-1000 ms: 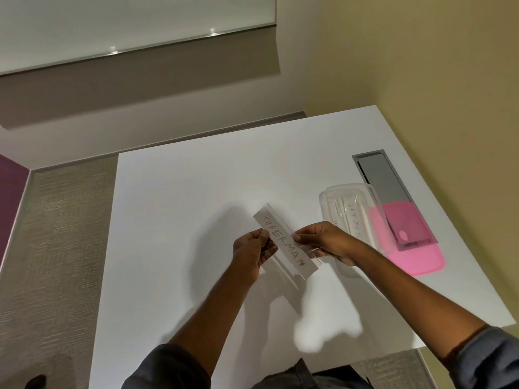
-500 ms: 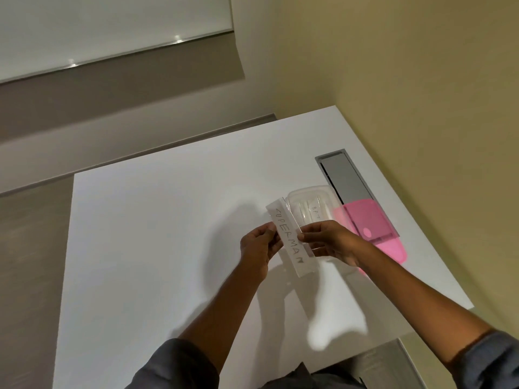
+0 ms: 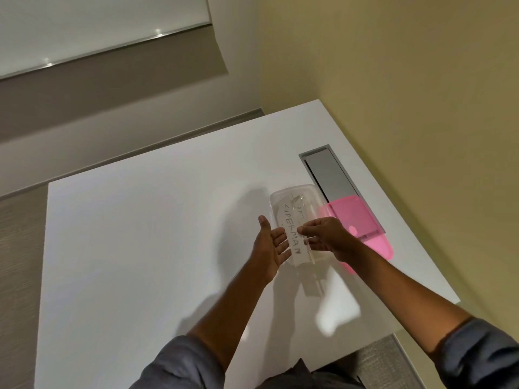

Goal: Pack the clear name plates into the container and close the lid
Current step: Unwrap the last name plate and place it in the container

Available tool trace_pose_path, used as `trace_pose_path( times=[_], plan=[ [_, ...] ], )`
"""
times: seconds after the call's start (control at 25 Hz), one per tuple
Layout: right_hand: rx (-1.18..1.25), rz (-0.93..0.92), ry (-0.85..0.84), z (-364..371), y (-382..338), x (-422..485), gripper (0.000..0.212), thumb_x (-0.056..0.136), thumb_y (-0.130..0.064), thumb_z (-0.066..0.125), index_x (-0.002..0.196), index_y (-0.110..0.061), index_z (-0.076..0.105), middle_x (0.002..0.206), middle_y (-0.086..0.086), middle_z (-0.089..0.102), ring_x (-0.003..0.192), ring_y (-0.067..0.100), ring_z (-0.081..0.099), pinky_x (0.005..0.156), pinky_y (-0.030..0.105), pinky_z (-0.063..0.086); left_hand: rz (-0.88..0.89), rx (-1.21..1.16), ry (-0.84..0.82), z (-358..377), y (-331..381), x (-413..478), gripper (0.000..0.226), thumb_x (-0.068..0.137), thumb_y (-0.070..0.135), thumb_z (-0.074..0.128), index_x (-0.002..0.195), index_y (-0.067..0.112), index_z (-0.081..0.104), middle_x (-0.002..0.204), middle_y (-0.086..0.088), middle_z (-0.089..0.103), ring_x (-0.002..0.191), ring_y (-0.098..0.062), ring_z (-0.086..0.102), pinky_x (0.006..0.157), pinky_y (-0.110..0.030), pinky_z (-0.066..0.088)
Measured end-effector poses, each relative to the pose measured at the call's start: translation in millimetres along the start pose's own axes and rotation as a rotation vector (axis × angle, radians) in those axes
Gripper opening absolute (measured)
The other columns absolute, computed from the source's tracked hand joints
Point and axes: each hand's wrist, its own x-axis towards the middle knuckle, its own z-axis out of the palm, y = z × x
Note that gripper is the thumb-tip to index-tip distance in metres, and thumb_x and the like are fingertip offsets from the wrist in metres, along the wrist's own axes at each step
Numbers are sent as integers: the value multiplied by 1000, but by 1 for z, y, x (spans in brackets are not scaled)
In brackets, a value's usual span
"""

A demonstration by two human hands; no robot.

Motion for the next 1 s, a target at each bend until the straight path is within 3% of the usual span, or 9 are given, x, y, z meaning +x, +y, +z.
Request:
trace_pose_path(
  times=[0.2, 0.36, 0.44, 0.52, 0.6, 0.76, 0.84, 0.88, 1.0],
  plan=[
    [-128, 36, 119, 10, 1, 24, 26, 91, -18, 82, 103, 2, 71, 104, 15, 81, 85, 33, 82, 82, 48, 68, -49, 25, 6, 11, -3, 11, 102, 98, 83, 23, 167, 9, 36, 160, -16, 56, 149, -39, 52, 124, -54, 38],
    [-230, 30, 151, 15, 2, 39, 21, 91, -19, 81, 93, 0, 72, 105, 12, 80, 83, 32, 81, 83, 49, 68, -73, 40, -30, 14, -1, 22, 104, 98, 85, 21, 169, 11, 29, 162, -14, 53, 152, -38, 49, 129, -53, 31],
    [-249, 39, 162, 14, 3, 46, 23, 91, -19, 82, 94, 2, 73, 104, 13, 80, 84, 34, 80, 85, 52, 67, -68, 52, -27, 15, -1, 29, 105, 97, 86, 21, 169, 11, 29, 150, -11, 62, 147, -37, 52, 132, -54, 28],
    [-263, 42, 168, 15, 3, 51, 25, 90, -19, 82, 95, 4, 73, 102, 14, 80, 86, 35, 81, 85, 55, 67, -61, 62, -5, 14, 0, 35, 103, 97, 85, 21, 168, 11, 33, 119, -5, 69, 127, -31, 65, 131, -54, 30],
    [-275, 42, 172, 15, 4, 55, 28, 90, -19, 82, 97, 6, 73, 101, 15, 80, 86, 36, 81, 85, 55, 67, -58, 81, 0, 14, 1, 36, 101, 98, 84, 20, 165, 12, 39, 106, -3, 65, 111, -25, 69, 125, -51, 36],
    [-350, 18, 199, 20, 8, 61, 36, 86, -22, 83, 98, 11, 73, 98, 21, 78, 84, 38, 79, 81, 49, 68, -76, 130, -36, 15, 3, 36, 93, 99, 83, 19, 160, 18, 44, 137, -7, 69, 130, -33, 65, 121, -48, 43],
    [-371, 14, 221, 25, 12, 63, 36, 86, -22, 83, 96, 11, 73, 96, 25, 76, 77, 37, 76, 71, 40, 66, -85, 153, -42, 13, 5, 38, 95, 97, 84, 20, 154, 14, 49, 123, -9, 72, 116, -27, 70, 115, -44, 48],
    [-385, 13, 226, 28, 13, 64, 35, 87, -22, 83, 94, 11, 73, 93, 25, 76, 70, 32, 73, 65, 35, 62, -89, 153, -42, 12, 6, 39, 101, 95, 86, 21, 157, 11, 49, 126, -16, 72, 121, -28, 70, 116, -44, 48],
    [-455, 9, 230, 32, 17, 68, 29, 88, -23, 81, 81, 2, 67, 75, 13, 67, 62, 17, 63, 60, 24, 51, -116, 167, -70, 12, 6, 39, 116, 81, 94, 25, 167, 16, 37, 167, -22, 45, 155, -43, 43, 127, -53, 37]
  ],
)
